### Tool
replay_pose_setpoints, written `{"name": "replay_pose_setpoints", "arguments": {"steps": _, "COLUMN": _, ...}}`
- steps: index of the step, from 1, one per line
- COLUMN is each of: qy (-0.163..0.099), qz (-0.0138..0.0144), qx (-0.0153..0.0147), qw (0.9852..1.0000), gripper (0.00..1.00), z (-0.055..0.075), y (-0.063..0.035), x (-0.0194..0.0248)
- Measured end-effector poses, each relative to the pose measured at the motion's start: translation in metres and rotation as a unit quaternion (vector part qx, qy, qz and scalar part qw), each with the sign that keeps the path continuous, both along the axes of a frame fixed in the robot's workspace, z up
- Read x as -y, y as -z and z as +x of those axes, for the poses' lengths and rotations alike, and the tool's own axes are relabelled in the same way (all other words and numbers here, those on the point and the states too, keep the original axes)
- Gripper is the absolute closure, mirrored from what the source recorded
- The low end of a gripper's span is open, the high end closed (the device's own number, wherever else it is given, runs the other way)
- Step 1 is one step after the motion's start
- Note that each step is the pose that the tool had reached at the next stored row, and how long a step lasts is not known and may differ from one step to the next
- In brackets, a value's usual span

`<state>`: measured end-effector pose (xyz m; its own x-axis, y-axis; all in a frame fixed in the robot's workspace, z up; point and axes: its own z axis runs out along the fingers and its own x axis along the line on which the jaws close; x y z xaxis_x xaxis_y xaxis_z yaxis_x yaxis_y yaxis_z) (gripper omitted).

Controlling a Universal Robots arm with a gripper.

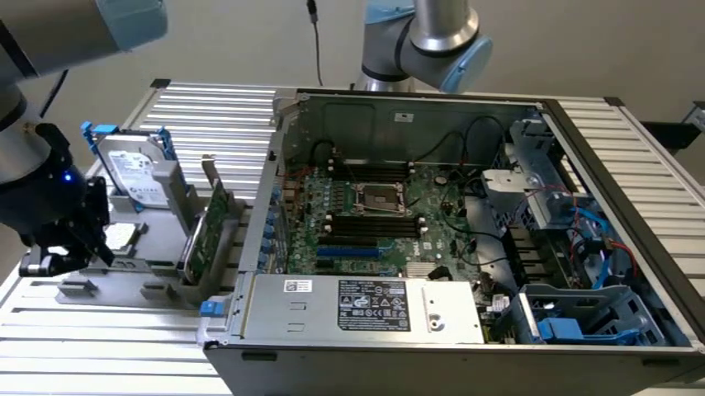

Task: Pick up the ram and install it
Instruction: 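Pick up the ram and move it above insertion slot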

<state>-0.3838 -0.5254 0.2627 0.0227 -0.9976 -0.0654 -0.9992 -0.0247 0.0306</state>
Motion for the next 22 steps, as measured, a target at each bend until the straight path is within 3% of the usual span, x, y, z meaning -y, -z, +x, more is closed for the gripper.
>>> {"name": "replay_pose_setpoints", "arguments": {"steps": 5, "qy": 0.000, "qz": 0.0032, "qx": 0.0001, "qw": 1.0000, "gripper": 0.86, "z": 0.008, "y": -0.0177, "x": -0.0001}}
{"name": "replay_pose_setpoints", "arguments": {"steps": 9, "qy": -0.001, "qz": 0.0052, "qx": -0.0005, "qw": 1.0000, "gripper": 0.86, "z": 0.023, "y": -0.0346, "x": 0.0000}}
{"name": "replay_pose_setpoints", "arguments": {"steps": 22, "qy": -0.004, "qz": 0.0166, "qx": -0.0018, "qw": 0.9999, "gripper": 0.86, "z": 0.078, "y": -0.0831, "x": -0.0001}}
